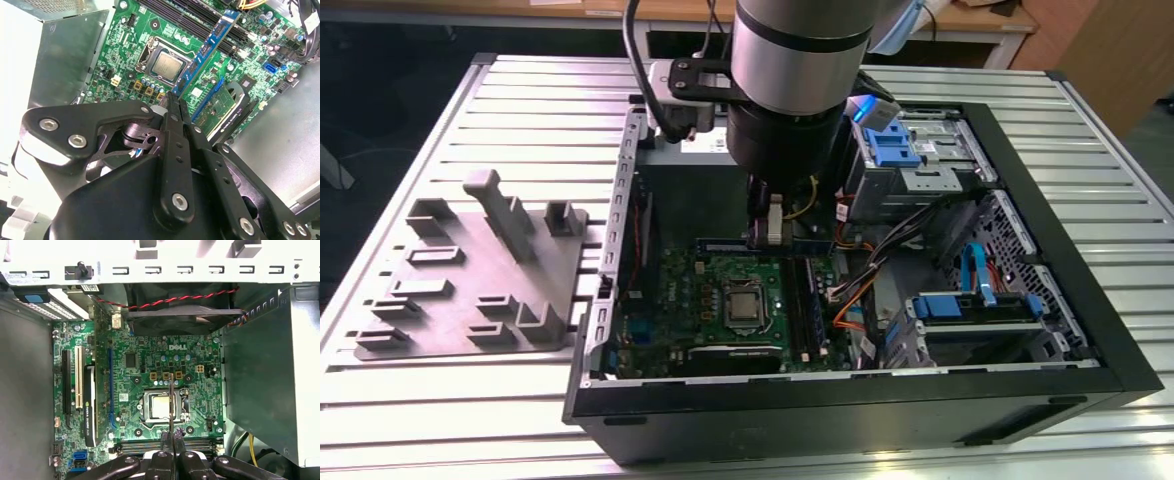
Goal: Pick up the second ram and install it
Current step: 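Insert the second ram into the second slot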
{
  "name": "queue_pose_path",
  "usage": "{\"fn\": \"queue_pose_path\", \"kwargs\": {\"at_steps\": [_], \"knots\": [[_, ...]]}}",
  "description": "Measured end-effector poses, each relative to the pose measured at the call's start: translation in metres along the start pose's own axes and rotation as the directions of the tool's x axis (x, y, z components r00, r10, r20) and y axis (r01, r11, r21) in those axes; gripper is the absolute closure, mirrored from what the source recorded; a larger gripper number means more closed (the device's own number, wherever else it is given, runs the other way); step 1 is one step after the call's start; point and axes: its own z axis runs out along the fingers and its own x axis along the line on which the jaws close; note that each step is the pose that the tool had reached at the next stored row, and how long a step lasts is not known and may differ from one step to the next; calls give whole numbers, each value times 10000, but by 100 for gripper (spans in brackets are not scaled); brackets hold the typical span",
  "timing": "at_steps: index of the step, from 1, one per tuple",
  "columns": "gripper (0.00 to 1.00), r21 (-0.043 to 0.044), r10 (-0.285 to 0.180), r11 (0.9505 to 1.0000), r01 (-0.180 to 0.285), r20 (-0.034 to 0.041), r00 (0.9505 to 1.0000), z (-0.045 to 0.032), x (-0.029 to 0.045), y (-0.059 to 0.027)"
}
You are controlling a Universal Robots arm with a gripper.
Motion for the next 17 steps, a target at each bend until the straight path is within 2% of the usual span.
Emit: {"fn": "queue_pose_path", "kwargs": {"at_steps": [4,9,12,17], "knots": [[88,4,116,9999,-116,6,9999,1,0,0],[88,33,823,9966,-823,37,9966,3,0,0],[88,53,1365,9906,-1366,63,9906,6,0,0],[88,82,2177,9760,-2178,101,9760,11,0,0]]}}
